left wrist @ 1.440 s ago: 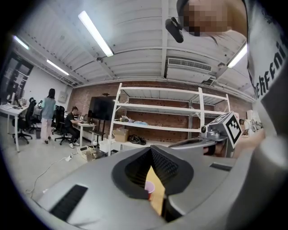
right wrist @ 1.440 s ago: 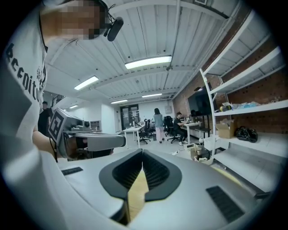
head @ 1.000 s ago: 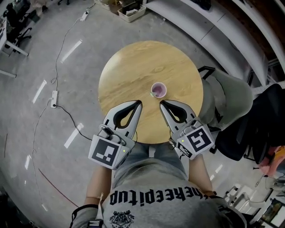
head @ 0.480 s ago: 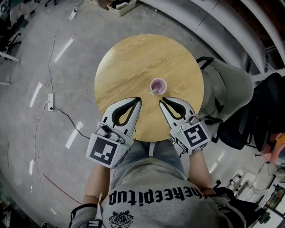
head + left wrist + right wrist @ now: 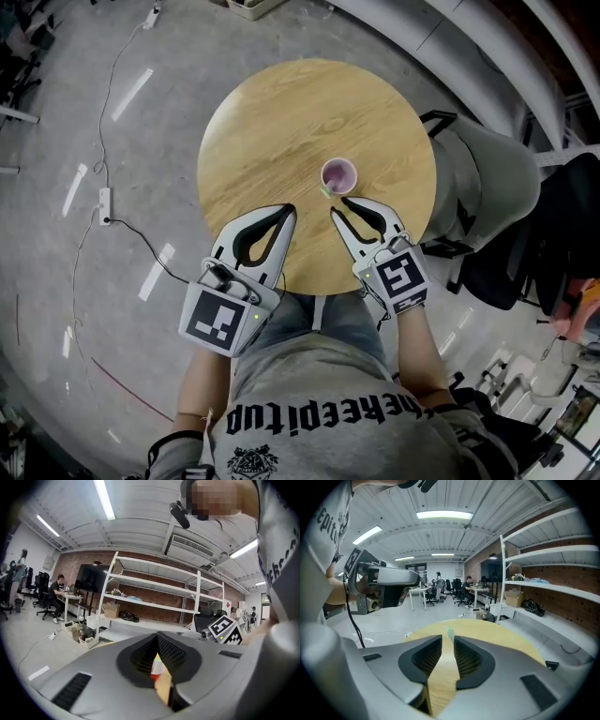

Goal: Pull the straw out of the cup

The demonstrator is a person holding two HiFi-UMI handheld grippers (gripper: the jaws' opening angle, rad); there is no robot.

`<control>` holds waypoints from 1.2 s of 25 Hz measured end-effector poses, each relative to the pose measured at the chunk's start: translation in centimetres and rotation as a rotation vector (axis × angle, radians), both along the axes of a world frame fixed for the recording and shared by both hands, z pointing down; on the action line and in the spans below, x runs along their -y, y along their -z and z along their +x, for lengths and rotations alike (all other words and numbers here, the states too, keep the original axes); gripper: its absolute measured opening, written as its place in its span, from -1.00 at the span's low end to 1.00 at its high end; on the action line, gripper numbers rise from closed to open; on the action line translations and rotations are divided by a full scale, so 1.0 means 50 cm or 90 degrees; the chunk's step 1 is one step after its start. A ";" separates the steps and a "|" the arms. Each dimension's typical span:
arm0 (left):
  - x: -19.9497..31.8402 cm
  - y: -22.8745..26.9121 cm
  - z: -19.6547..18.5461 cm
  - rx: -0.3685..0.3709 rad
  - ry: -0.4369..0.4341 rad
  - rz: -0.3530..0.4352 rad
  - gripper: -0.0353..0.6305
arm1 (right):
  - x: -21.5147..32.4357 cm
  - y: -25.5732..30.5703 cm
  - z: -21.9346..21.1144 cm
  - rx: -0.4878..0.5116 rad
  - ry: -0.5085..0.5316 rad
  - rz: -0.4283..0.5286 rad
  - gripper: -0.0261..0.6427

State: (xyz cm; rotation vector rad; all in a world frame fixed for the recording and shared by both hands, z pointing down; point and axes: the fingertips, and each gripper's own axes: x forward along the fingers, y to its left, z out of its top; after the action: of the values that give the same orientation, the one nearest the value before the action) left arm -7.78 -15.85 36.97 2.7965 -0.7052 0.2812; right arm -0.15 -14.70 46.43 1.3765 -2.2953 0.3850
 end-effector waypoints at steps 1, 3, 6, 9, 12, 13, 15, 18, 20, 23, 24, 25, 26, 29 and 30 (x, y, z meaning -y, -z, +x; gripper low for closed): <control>0.001 -0.002 -0.001 0.000 0.001 -0.003 -0.82 | 0.003 -0.006 0.001 -0.003 0.000 -0.002 -0.60; 0.003 -0.008 -0.003 0.001 0.002 -0.009 -0.82 | 0.010 -0.015 0.001 -0.009 0.000 -0.005 -0.58; 0.005 -0.018 -0.008 0.006 0.003 -0.015 -0.82 | 0.018 -0.028 0.000 -0.015 0.002 -0.011 -0.56; 0.010 -0.027 -0.010 0.011 0.004 -0.020 -0.82 | 0.027 -0.040 0.001 -0.017 0.003 -0.013 -0.56; 0.014 -0.034 -0.011 0.015 0.006 -0.022 -0.82 | 0.037 -0.052 0.000 -0.018 0.006 -0.019 -0.56; 0.014 -0.035 -0.012 0.016 0.007 -0.023 -0.82 | 0.040 -0.056 -0.002 -0.019 0.009 -0.021 -0.56; 0.014 -0.038 -0.015 0.019 0.010 -0.026 -0.82 | 0.045 -0.064 -0.005 -0.025 0.015 -0.025 -0.56; 0.015 -0.044 -0.021 0.021 0.016 -0.032 -0.82 | 0.052 -0.075 -0.007 -0.034 0.021 -0.029 -0.54; 0.018 -0.047 -0.026 0.024 0.020 -0.035 -0.82 | 0.057 -0.081 -0.009 -0.034 0.022 -0.032 -0.54; 0.024 -0.051 -0.033 0.027 0.027 -0.037 -0.82 | 0.063 -0.090 -0.013 -0.037 0.025 -0.038 -0.54; 0.026 -0.052 -0.034 0.028 0.029 -0.038 -0.82 | 0.065 -0.094 -0.013 -0.040 0.025 -0.039 -0.54; 0.027 -0.054 -0.035 0.028 0.030 -0.039 -0.82 | 0.067 -0.097 -0.012 -0.042 0.025 -0.040 -0.54; 0.028 -0.056 -0.035 0.029 0.032 -0.040 -0.82 | 0.069 -0.100 -0.011 -0.045 0.024 -0.041 -0.54; 0.032 -0.061 -0.040 0.030 0.035 -0.042 -0.82 | 0.075 -0.104 -0.011 -0.054 0.022 -0.035 -0.54; 0.033 -0.061 -0.042 0.030 0.037 -0.042 -0.82 | 0.077 -0.104 -0.012 -0.055 0.021 -0.033 -0.54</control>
State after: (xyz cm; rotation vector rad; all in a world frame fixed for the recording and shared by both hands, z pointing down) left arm -9.87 -17.48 40.04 2.7105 -0.7715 0.3549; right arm -0.73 -18.55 51.64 1.3027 -2.2189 0.3648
